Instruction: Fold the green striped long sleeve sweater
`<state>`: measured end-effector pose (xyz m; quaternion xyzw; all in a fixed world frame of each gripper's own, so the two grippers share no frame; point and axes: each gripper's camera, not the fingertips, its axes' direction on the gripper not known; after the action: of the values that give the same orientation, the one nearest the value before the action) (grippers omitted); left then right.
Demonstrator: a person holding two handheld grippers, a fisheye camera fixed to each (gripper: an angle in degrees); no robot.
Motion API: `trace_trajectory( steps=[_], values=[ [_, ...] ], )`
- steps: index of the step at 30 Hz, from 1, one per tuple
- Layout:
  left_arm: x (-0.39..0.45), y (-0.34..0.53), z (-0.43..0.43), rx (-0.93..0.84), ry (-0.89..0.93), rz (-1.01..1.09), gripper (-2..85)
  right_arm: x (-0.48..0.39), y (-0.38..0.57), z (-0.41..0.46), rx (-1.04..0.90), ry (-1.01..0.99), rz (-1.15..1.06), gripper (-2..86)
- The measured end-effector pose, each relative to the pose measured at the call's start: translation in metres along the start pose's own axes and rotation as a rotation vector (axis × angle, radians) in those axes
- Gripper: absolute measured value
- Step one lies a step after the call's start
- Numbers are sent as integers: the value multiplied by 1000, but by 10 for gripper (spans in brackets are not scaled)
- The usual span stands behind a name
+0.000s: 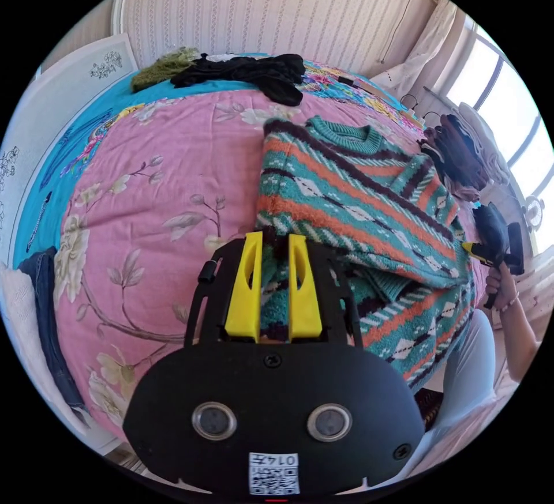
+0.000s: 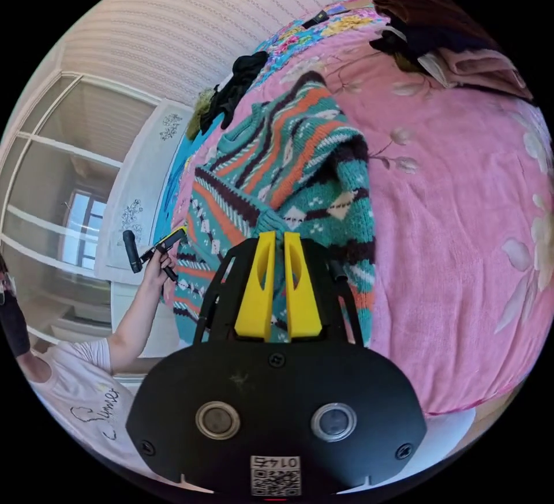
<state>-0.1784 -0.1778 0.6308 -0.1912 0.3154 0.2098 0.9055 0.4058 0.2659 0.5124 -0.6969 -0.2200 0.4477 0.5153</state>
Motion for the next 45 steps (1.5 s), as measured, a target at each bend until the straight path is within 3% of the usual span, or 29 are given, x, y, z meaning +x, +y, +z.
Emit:
trace_trajectory(
  steps=[3,7,10,12,14,18,23,25,27,30,31,32,36,42,45],
  values=[
    [-11,-3,-5,33,32,-14,45,-15,-1,-17,27,20,-79,25],
    [-28,-10,5,22,97,-42,48,-8,-4,4,-116,83,-62,30],
    [-44,-15,-11,49,156,-69,48,-28,3,-33,26,79,-137,42],
    [-53,-20,-26,109,137,-59,47,-50,6,-57,153,158,-284,52],
    [-64,-40,-33,144,110,-25,68,-75,-5,-61,218,394,-498,74],
    [-75,-82,-27,261,128,-28,128,-75,-44,-42,363,627,-535,111],
    [-86,-149,13,168,223,-52,158,-34,-126,-15,96,333,-298,185],
    [-92,-165,29,106,217,-85,156,-21,-142,-2,29,317,-226,195],
    [-100,-177,47,-8,213,-117,139,-8,-151,9,-61,293,-164,193],
    [-117,-188,73,-174,368,-238,97,0,-148,3,-62,245,-158,176],
    [-126,-189,76,-190,410,-284,90,1,-145,-4,-76,242,-169,108],
    [-133,-189,77,-191,449,-299,72,-1,-142,-14,-79,153,-219,72],
    [-143,-192,62,-154,483,-295,50,-16,-132,-42,-15,142,-306,63],
    [-143,-208,-11,131,539,-225,48,-52,-150,-98,121,187,-370,60],
    [-150,-191,-41,188,606,-148,49,-54,-138,-136,208,31,-402,64]
  ],
)
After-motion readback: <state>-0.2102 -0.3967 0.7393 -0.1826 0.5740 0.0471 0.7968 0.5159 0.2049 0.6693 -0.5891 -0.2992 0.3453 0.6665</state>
